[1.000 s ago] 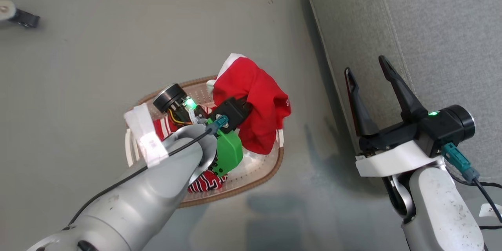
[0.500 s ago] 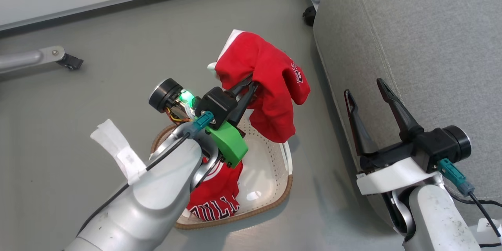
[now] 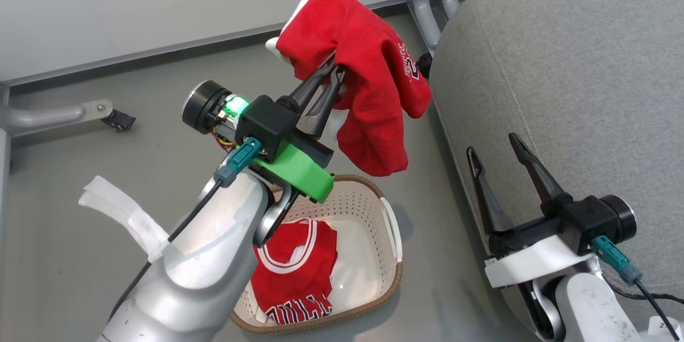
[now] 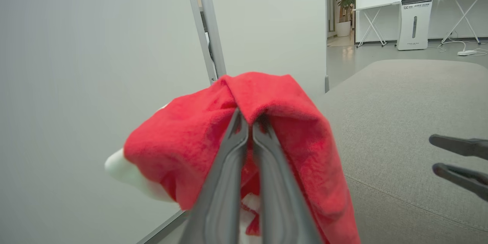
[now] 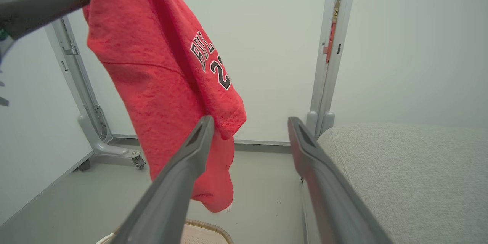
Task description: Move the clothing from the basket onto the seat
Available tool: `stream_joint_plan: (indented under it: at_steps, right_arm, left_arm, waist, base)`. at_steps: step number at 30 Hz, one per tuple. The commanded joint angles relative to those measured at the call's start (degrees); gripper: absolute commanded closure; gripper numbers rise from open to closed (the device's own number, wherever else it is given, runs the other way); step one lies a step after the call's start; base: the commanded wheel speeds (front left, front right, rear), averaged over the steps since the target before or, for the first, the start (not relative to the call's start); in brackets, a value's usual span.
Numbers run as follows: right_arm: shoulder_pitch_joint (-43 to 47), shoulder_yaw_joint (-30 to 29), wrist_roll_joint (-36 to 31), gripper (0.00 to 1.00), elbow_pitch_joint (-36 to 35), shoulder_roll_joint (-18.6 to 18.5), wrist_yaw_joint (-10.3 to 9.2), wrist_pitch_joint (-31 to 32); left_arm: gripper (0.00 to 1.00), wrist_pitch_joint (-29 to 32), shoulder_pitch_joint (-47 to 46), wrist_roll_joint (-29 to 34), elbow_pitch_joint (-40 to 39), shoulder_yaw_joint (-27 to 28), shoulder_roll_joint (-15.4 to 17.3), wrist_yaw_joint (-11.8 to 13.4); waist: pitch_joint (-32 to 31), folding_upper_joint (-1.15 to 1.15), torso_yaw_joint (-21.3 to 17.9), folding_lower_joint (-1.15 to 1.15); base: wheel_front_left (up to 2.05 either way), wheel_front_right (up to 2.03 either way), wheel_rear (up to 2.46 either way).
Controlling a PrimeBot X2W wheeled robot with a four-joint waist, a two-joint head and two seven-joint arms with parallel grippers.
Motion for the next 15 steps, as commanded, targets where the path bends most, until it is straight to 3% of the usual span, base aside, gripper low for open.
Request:
stream_joint_plan:
  at_steps: [1,15]
  right_arm:
    - [0.7,0.0,0.5,0.00,0.0,-0.2,-0.02,-0.3]
    - [0.5,3.1,1.0,0.00,-1.7,-0.2,-0.02,-0.3]
  left_arm:
    - [1.00,0.0,1.2,0.5,-0.8,0.6,-0.2,-0.2]
    - [1.00,0.0,1.8,3.0,-1.9,2.7,-1.1,-1.5]
  waist:
    - [-0.7,0.00,-0.1,0.00]
    - [-1.4,0.00,0.2,0.00]
  base:
    - [0.00,0.00,0.00]
    - [0.00,0.00,0.00]
